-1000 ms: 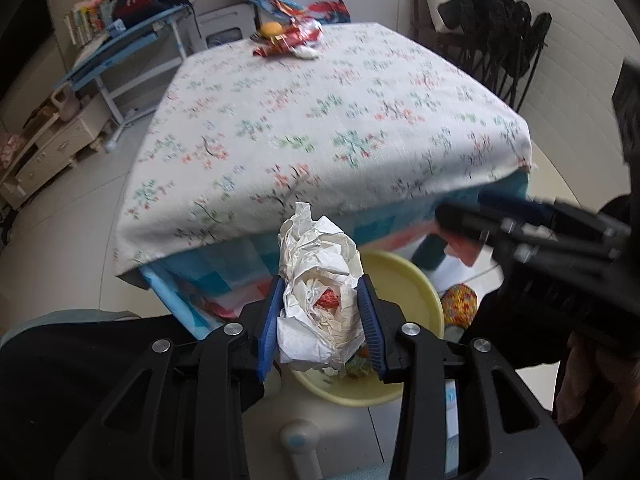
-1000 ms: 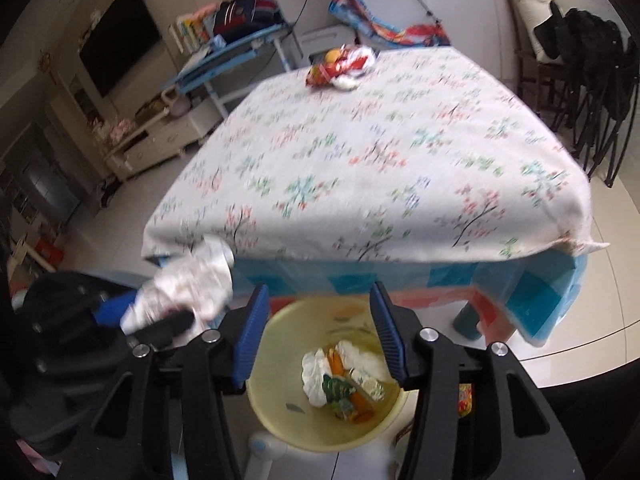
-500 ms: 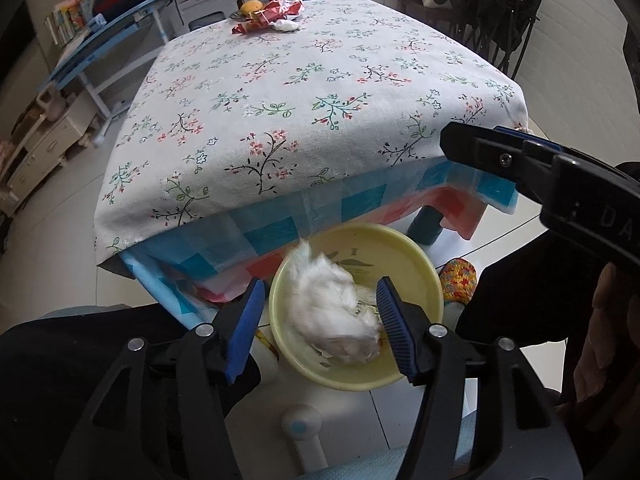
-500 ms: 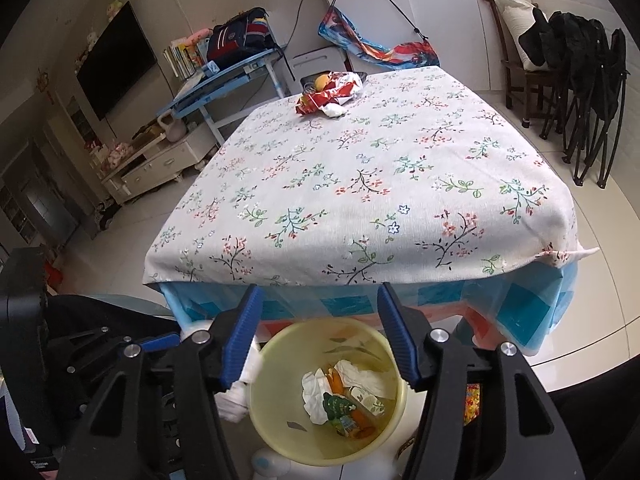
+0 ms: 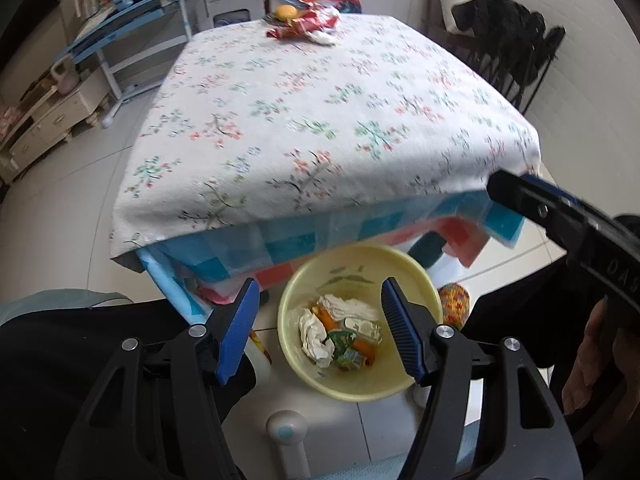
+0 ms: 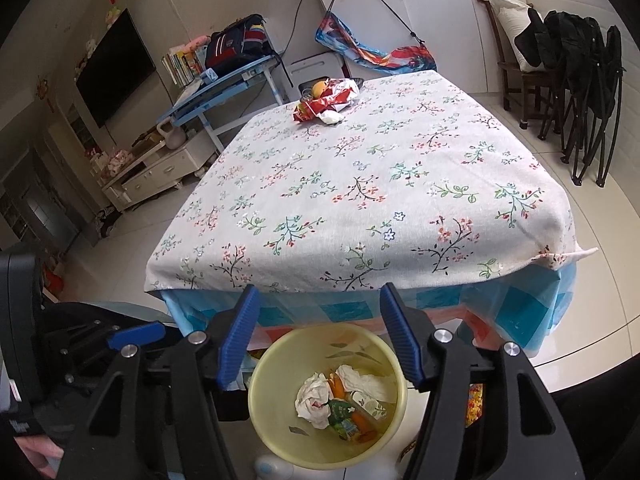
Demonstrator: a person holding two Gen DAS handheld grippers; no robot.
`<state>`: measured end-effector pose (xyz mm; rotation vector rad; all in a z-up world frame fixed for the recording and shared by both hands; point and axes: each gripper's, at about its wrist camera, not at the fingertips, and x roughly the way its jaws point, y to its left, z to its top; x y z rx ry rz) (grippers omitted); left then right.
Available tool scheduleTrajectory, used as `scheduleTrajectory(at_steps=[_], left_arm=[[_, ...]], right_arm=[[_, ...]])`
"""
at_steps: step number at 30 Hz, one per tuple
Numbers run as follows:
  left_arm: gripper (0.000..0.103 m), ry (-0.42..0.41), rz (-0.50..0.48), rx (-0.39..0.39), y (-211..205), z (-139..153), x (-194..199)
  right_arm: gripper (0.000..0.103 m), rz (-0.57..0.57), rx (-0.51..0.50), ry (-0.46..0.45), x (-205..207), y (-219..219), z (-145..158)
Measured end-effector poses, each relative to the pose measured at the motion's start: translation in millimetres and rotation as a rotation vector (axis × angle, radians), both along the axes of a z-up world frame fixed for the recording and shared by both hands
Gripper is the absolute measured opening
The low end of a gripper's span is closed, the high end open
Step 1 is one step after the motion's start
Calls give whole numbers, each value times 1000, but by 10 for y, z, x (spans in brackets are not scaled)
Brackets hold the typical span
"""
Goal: Collect trash
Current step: 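Move both grippers back over the table toward the red wrapper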
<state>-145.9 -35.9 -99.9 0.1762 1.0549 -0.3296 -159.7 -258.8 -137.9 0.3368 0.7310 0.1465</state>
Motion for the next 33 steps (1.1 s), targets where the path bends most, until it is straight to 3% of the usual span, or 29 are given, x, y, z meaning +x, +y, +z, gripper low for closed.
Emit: scheduleTrajectory(at_steps=[17, 33], left_arm=[[70, -173, 41, 21, 65, 340, -14], [79, -245, 65, 36, 112, 462, 162]], right_arm=[[65, 11, -28, -11, 0, 44, 13], [67, 45, -45, -26, 123, 159, 82]])
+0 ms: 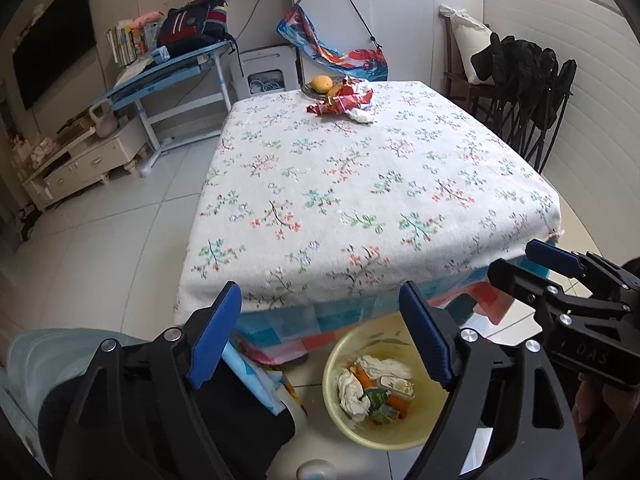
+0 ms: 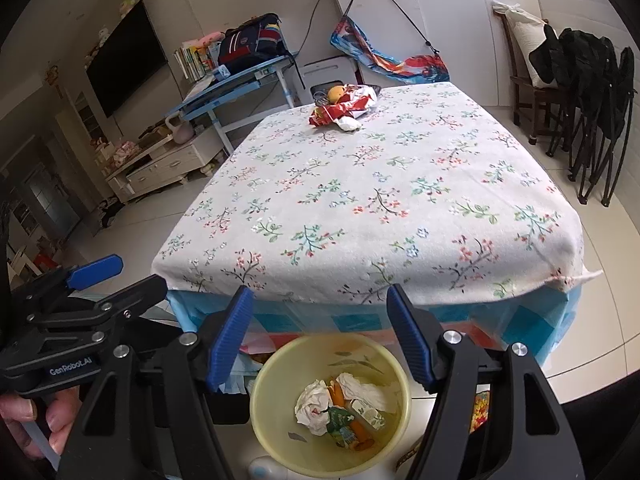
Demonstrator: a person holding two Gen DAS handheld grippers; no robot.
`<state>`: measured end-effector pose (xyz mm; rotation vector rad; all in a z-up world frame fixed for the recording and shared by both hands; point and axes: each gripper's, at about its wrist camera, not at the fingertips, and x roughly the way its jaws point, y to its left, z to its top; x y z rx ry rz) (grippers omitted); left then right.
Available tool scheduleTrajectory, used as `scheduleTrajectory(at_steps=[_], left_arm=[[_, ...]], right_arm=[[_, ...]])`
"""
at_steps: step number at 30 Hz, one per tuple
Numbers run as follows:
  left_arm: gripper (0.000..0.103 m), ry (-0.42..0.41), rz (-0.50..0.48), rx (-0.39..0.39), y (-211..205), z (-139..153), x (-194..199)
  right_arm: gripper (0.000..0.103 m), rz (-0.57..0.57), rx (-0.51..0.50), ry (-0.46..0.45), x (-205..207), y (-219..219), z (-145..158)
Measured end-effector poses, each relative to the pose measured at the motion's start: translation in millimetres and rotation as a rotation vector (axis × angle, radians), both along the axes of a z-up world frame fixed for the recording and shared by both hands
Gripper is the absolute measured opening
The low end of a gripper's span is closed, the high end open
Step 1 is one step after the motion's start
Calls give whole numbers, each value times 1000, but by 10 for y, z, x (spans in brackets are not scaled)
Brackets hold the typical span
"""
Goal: Collect trash
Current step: 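Move both grippers back over the table toward the red wrapper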
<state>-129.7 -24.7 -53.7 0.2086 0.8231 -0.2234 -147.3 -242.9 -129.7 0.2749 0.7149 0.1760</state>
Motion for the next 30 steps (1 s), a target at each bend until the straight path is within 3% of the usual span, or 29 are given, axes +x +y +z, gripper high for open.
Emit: scheduleTrajectory(at_steps=[15, 30], left_arm=[[82, -17, 96, -33, 212, 110, 816], [84, -15, 92, -46, 38, 134, 1836]], right_arm=[[67, 21, -29, 9, 624, -36, 87], [67, 41, -121, 60, 2113, -61, 70]])
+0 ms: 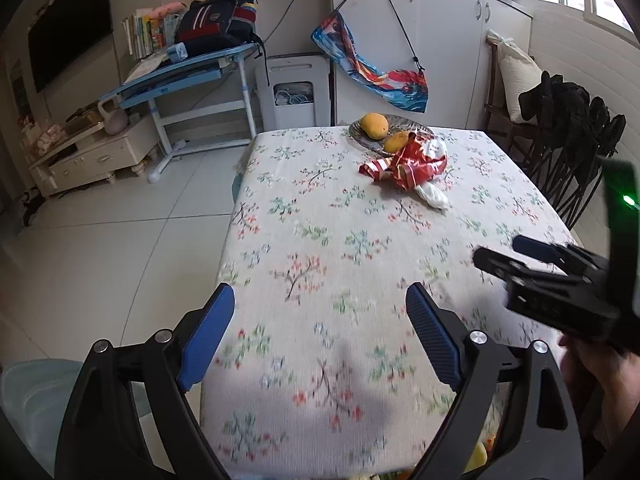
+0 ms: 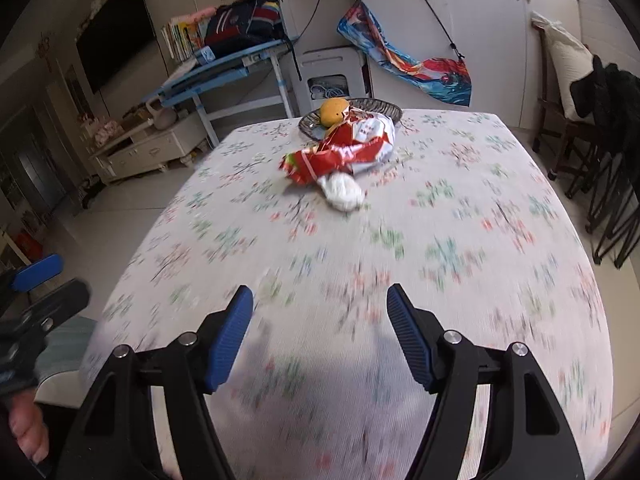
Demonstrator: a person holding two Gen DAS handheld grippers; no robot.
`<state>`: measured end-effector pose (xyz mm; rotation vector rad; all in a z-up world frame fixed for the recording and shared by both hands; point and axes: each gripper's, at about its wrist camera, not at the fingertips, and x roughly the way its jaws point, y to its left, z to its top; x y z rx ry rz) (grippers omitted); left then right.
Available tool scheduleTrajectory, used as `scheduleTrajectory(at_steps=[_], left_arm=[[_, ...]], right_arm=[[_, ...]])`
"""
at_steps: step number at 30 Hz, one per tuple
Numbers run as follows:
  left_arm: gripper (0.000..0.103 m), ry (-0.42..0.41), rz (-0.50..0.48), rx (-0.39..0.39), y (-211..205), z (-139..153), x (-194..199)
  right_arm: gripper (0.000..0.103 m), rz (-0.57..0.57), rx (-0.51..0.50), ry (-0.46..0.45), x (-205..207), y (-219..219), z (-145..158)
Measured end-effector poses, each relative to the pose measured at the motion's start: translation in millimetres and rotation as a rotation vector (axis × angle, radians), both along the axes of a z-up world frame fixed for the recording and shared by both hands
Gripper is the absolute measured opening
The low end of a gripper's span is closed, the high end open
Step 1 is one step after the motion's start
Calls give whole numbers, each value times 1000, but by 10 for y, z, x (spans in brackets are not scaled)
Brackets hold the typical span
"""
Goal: Collect trash
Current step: 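Move both grippers back over the table toward the red wrapper, then grasp the white tissue with the right gripper while the left grasps the red wrapper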
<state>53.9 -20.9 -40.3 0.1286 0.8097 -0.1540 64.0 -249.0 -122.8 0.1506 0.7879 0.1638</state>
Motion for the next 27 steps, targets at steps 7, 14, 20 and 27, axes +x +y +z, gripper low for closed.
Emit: scheduleTrajectory(at_steps=[7, 14, 20, 27], left_arm=[[85, 23, -18, -14, -113, -49, 416], [86, 28, -31, -20, -231, -93, 780], [86, 38, -82, -34, -386, -180, 1087], [86, -9, -192, 24, -816, -324, 1344]], right_arm=[[67, -1, -22, 27, 555, 13, -46], [54, 22, -49, 80, 950, 44, -168], [33, 42, -53, 87, 1011, -33, -181], [24, 88, -76, 144, 574, -256, -150]])
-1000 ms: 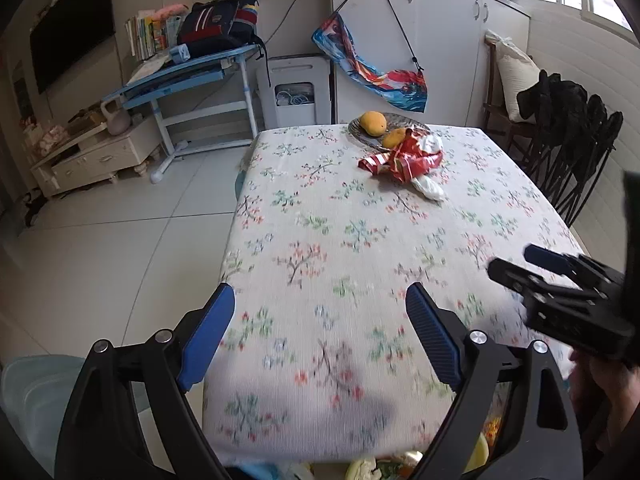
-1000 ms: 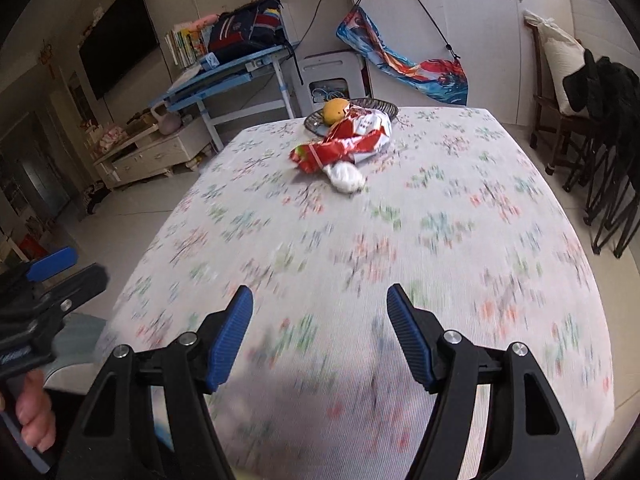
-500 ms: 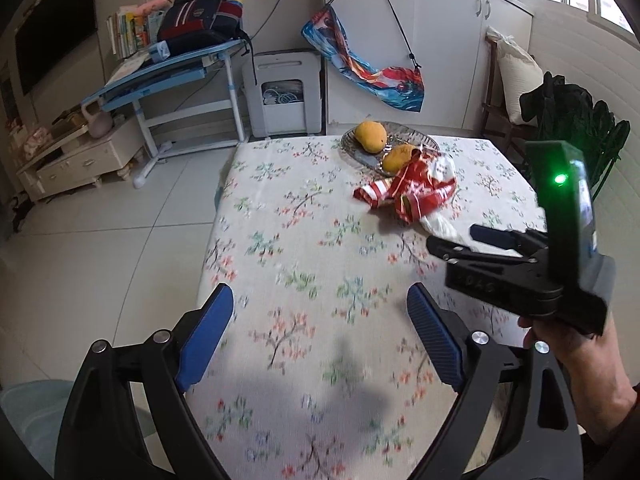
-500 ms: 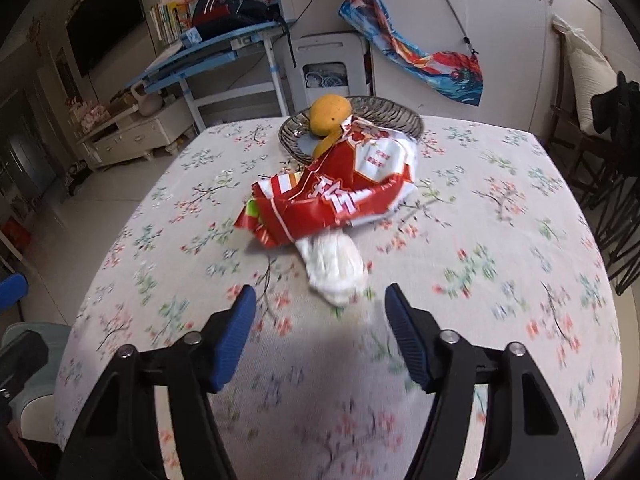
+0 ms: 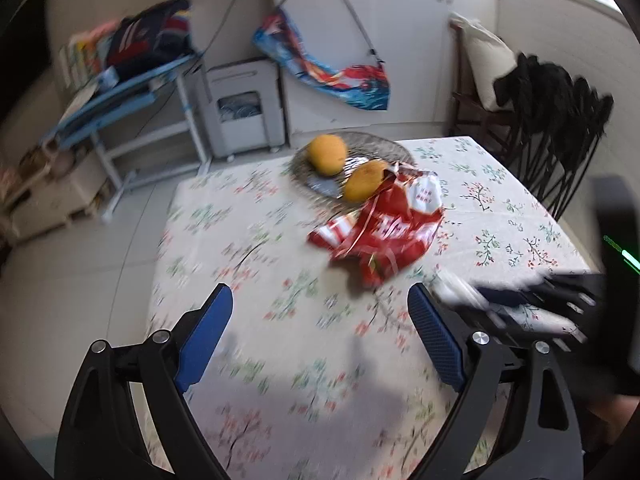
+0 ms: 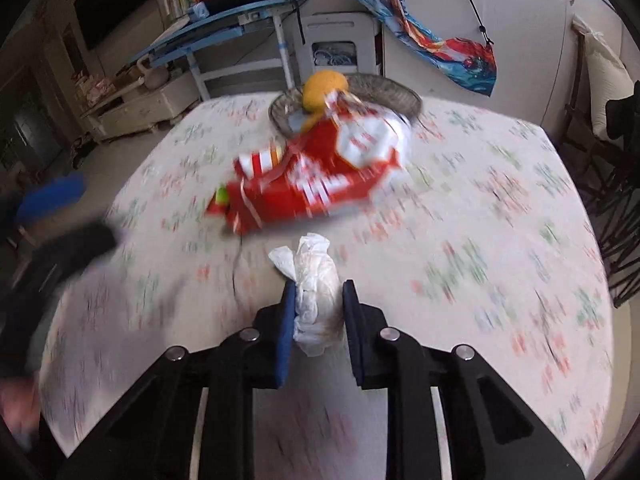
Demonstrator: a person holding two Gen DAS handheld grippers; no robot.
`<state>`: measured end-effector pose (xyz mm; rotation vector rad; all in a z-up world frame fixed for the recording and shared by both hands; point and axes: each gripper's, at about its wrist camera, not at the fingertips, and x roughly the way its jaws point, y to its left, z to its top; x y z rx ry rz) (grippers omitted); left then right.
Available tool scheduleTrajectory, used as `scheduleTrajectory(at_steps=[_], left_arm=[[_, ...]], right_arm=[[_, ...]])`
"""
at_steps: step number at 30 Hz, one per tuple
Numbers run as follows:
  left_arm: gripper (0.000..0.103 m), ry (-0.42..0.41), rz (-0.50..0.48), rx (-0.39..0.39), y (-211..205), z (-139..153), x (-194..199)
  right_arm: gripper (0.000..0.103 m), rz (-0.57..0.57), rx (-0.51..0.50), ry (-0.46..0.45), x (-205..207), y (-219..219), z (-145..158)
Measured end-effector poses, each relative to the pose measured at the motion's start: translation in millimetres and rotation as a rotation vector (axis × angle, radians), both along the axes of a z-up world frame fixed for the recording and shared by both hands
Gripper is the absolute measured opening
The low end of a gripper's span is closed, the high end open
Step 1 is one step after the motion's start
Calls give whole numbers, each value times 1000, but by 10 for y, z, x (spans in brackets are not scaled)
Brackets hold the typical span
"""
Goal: Collect trash
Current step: 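Grasp the white tissue with the right gripper while the left grasps the red wrapper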
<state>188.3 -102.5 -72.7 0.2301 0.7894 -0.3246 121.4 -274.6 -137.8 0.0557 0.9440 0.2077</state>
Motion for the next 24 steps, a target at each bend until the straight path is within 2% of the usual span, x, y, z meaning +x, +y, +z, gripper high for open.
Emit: scheduleTrajectory(at_steps=[3, 6, 9, 12, 15, 18, 20, 22, 24], left_arm=[[86, -17, -51, 59, -274, -112, 90], [86, -56, -98, 160, -557, -249, 143], [86, -91, -118, 248, -758, -379, 164], [86, -117, -124, 304, -881, -467, 207], [84, -124, -133, 328, -957, -528, 273], [73, -135, -157, 345, -1067, -568, 319], [44, -113, -167, 329, -1096, -569, 356], [31, -86, -181, 308, -1117, -576, 381], [25, -91, -182, 294, -1109, -543, 349]], right_arm=[[24, 1, 8, 50, -302, -169, -3], [24, 0, 18, 62, -397, -262, 1], [24, -14, 83, 63, -418, -361, -21], [25, -19, 124, 67, -395, -399, -34], [25, -15, 141, 67, -372, -405, -34], [25, -6, 146, 67, -379, -395, -39], [25, 0, 145, 65, -370, -388, -36], [25, 3, 148, 64, -357, -392, -39], [25, 3, 153, 63, -374, -406, -42]])
